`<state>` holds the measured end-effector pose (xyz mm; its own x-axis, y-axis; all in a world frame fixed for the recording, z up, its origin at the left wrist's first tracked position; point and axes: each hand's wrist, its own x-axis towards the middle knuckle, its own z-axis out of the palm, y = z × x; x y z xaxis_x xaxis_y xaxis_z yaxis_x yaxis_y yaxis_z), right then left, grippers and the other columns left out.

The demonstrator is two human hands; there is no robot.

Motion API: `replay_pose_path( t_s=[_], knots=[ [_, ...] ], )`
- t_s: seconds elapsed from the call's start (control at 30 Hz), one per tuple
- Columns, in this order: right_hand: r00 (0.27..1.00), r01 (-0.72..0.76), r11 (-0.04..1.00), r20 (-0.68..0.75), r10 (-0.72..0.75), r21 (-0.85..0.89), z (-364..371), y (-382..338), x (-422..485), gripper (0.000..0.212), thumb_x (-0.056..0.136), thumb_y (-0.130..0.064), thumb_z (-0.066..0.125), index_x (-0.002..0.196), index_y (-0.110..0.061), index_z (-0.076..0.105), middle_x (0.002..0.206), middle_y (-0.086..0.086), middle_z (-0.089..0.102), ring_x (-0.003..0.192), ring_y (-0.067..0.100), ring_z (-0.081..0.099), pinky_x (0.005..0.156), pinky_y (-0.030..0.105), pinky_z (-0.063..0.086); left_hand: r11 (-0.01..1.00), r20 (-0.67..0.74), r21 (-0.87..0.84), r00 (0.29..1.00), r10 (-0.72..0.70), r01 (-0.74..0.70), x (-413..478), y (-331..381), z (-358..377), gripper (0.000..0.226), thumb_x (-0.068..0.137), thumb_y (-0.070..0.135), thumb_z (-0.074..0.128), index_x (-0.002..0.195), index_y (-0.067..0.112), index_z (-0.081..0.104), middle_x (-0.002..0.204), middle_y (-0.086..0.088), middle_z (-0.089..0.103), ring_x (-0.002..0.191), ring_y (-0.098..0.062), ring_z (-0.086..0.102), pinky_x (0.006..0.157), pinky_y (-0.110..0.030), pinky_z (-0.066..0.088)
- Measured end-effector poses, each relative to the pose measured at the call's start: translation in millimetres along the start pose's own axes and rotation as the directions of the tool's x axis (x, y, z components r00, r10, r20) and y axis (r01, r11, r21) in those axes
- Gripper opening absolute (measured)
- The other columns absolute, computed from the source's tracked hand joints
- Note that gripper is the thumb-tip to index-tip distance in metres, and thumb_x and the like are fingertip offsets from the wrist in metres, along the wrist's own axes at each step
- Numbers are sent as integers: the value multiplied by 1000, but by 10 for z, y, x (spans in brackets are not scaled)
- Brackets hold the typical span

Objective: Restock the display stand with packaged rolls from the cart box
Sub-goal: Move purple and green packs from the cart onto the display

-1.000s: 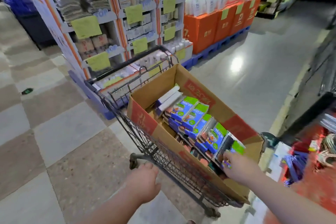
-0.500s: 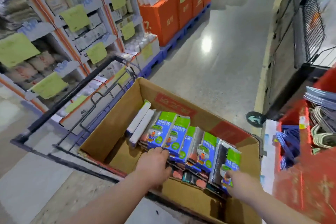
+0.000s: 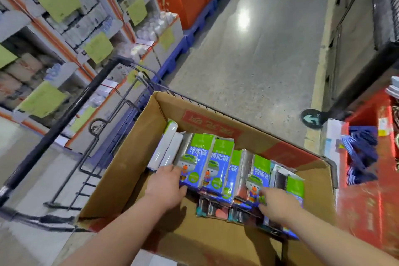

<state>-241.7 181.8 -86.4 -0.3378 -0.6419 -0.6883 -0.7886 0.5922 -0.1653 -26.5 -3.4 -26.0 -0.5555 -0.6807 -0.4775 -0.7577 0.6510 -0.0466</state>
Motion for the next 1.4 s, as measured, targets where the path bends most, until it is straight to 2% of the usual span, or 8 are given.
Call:
replay_pose_path(
  t_s=[0.37,0.53,0.67,0.83,1.07,1.17,1.27,1.4],
  knots=[
    [996,54,858,-90,-9,511,-312,-1194,478,34,91,-30,56,117,-8,55,113,9,63,104,27,58,79,30,43,994,-81,-111,996,-24,15,230,-408,140,47,86,42,52,127,20,47,131,-1,45,123,-24,42,94,-37,43],
    [981,-153,600,45,191,785,-328,-1676,648,75,82,-41,69,139,-5,35,134,14,48,122,29,50,90,29,41,984,-70,-177,998,0,-12,268,-457,201,47,89,39,49,131,20,46,128,0,45,121,-24,44,94,-35,43],
    [950,-218,365,112,291,905,-245,-1770,795,53,72,-30,78,109,-8,47,106,14,61,91,30,64,75,37,52,986,-78,-159,996,42,-54,286,-463,181,46,90,38,48,132,20,47,128,-1,47,119,-23,46,94,-34,42],
    [960,-130,228,65,273,965,-259,-1439,675,20,72,-14,73,86,-11,59,74,9,64,52,22,53,42,25,40,942,-72,-310,991,109,-126,384,-317,163,46,89,34,50,131,14,53,128,-4,49,120,-25,49,97,-36,43],
    [937,-157,73,126,325,985,-114,-596,276,16,77,-6,67,91,-7,60,84,14,65,67,24,55,62,31,43,921,188,-388,974,124,-43,686,156,134,64,91,36,57,145,10,34,145,-11,38,134,-25,37,109,-30,33],
    [930,-159,115,110,351,980,-73,-443,171,17,72,-11,67,83,-8,55,72,9,53,61,20,44,58,29,34,884,220,-462,975,34,73,839,320,141,60,84,36,63,133,7,45,131,-15,51,120,-28,51,97,-31,43],
    [943,-140,106,100,318,984,2,-365,147,21,83,-8,60,102,-8,51,79,8,51,63,19,43,53,28,33,747,255,-624,963,-83,230,1084,393,318,87,60,51,63,132,6,44,118,-17,61,101,-32,65,87,-41,55],
    [930,-148,8,137,341,989,113,-354,235,62,84,-40,67,134,-10,45,131,8,56,114,25,57,96,38,47,588,313,-729,935,-166,349,1366,466,519,86,66,43,67,135,4,35,114,-23,61,90,-39,69,81,-51,57]
  ],
)
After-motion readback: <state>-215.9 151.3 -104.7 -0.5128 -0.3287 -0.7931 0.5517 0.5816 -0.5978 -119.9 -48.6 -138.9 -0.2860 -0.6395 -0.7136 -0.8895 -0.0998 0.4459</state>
